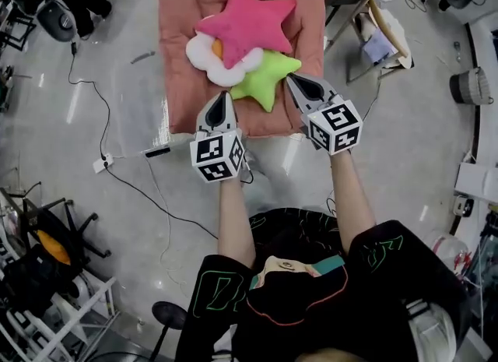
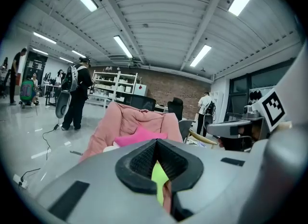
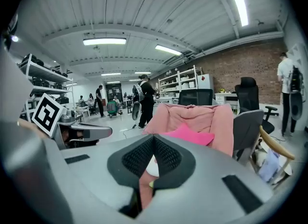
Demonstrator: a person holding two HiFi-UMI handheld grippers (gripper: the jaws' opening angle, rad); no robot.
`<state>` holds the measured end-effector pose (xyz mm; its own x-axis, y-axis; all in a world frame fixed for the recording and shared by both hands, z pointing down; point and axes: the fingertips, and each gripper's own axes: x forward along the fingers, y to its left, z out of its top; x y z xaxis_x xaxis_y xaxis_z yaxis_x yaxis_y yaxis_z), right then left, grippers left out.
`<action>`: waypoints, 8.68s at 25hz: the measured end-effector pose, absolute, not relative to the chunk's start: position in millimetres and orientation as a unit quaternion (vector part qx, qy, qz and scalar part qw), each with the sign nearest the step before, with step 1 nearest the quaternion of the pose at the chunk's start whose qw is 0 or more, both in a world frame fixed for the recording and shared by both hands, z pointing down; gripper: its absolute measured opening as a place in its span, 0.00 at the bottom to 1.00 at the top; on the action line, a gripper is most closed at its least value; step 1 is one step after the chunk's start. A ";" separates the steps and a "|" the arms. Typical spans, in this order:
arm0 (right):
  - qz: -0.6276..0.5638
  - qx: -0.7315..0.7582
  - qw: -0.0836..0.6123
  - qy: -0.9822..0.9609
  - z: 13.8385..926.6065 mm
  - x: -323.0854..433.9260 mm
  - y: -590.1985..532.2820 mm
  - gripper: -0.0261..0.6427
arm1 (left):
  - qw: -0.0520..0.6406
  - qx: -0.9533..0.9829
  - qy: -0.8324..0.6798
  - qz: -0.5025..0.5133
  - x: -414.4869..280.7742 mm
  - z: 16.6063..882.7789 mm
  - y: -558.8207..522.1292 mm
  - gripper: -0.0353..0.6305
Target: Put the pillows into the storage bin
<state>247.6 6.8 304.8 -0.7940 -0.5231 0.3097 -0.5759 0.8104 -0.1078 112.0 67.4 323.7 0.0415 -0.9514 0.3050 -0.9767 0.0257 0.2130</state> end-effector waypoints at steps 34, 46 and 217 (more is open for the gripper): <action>0.098 0.259 0.328 -0.903 494.6 213.2 -176.1 0.07 | 0.302 0.677 -0.661 0.113 66.6 519.4 -113.4 0.08; 0.100 0.199 0.425 -0.878 562.0 213.4 -208.5 0.47 | 0.323 0.667 -0.643 0.192 58.0 573.2 -146.8 0.59; 0.279 0.275 0.386 -0.835 567.9 97.2 -166.2 0.22 | 0.331 0.643 -0.655 0.217 -92.3 541.6 -115.9 0.19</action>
<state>97.2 -166.2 567.9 -0.5513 -0.2441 0.7978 -0.6748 0.6928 -0.2544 -92.3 -115.9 541.6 0.0471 -0.7000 0.7126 -0.9868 0.0782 0.1420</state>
